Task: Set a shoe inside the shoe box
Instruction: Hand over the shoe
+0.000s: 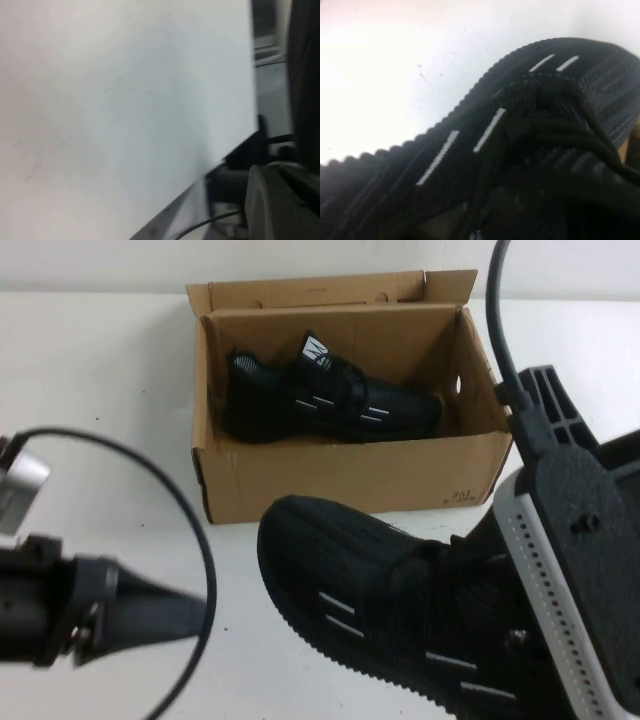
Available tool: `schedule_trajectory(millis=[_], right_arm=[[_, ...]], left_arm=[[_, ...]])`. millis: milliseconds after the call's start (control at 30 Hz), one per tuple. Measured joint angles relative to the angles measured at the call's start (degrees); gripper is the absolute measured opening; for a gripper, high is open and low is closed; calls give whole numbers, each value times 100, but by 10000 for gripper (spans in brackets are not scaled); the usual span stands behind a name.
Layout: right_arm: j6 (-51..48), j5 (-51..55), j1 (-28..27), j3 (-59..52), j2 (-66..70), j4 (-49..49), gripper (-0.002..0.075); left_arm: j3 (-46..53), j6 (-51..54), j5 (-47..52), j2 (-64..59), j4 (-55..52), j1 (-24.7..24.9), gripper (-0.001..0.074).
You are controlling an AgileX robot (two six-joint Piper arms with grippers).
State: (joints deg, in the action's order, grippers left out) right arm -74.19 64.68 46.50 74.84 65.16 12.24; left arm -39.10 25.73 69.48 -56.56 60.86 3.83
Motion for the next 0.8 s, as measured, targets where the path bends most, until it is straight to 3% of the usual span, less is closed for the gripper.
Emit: schedule_trajectory(millis=[133, 333, 467, 633, 700, 800], right_arm=[[0, 212, 0, 0, -12, 25, 3], [0, 351, 0, 0, -12, 48, 3], [0, 351, 0, 0, -12, 48, 3], [0, 200, 0, 0, -12, 48, 3], [0, 73, 0, 0, -12, 59, 3], [0, -193, 0, 0, 26, 152, 3]], left_arm=[[0, 664, -44, -573, 1043, 0, -4], [0, 928, -112, -963, 1398, 0, 16], [0, 928, -112, -1018, 1422, 0, 200], [0, 858, -112, -1018, 1658, 0, 567], [0, 847, -112, -1018, 1817, 0, 632], [0, 836, -123, -1018, 2014, 0, 664]])
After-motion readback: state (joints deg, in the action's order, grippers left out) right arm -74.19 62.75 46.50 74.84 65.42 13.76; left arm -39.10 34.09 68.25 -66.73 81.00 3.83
